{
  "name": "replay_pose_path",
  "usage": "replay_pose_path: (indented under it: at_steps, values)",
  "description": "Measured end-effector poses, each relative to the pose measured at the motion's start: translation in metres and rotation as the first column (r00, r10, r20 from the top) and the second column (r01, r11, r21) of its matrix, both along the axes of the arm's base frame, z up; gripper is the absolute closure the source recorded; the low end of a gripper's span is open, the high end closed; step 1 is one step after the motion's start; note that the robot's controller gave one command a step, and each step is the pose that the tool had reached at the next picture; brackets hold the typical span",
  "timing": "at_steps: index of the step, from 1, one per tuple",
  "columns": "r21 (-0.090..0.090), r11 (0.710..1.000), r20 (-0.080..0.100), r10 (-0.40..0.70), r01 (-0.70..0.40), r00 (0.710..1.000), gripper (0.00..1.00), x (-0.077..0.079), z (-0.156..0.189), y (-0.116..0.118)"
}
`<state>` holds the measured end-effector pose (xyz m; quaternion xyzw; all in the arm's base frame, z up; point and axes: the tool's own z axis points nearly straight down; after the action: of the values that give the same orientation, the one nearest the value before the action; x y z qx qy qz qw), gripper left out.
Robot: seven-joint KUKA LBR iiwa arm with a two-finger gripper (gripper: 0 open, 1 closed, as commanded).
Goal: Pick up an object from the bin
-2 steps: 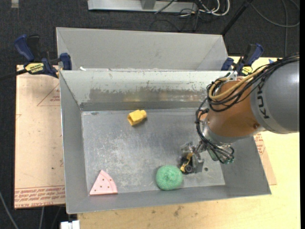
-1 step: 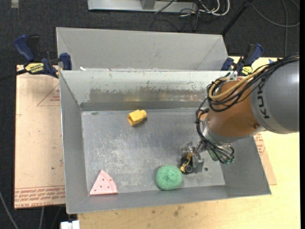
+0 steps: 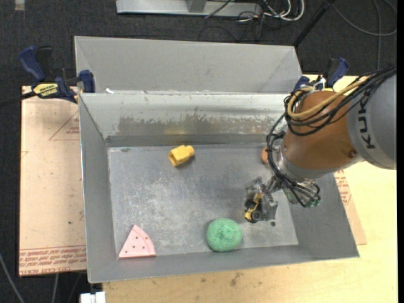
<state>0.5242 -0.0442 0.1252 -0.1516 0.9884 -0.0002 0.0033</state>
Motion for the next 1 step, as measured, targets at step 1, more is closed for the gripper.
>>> replay_pose_path:
  at_steps: [1]
  values:
    - [0.001,1.0,-0.004,0.011,-0.011,1.0,1.0,0.0153,0.0755,0.0276]
